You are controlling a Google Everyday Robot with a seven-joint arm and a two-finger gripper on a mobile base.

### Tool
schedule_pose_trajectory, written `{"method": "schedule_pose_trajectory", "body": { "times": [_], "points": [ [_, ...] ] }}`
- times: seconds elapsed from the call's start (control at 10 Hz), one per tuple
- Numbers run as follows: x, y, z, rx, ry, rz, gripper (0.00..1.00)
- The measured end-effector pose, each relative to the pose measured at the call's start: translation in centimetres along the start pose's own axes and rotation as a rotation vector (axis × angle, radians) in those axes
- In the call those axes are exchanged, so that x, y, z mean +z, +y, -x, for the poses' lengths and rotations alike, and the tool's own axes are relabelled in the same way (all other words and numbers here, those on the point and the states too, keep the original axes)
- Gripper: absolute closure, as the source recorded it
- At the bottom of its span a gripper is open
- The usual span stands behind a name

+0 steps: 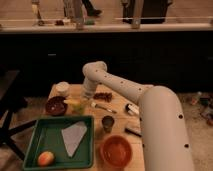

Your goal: Place banana in plastic cup

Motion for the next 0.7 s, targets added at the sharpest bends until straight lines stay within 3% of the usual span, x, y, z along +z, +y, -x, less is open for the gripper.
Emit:
{"method": "schedule_pose_trajectory", "body": {
  "times": [0.7],
  "points": [
    [0.0, 0.0, 0.0, 0.0, 0.0, 0.0, 0.2]
  ]
}}
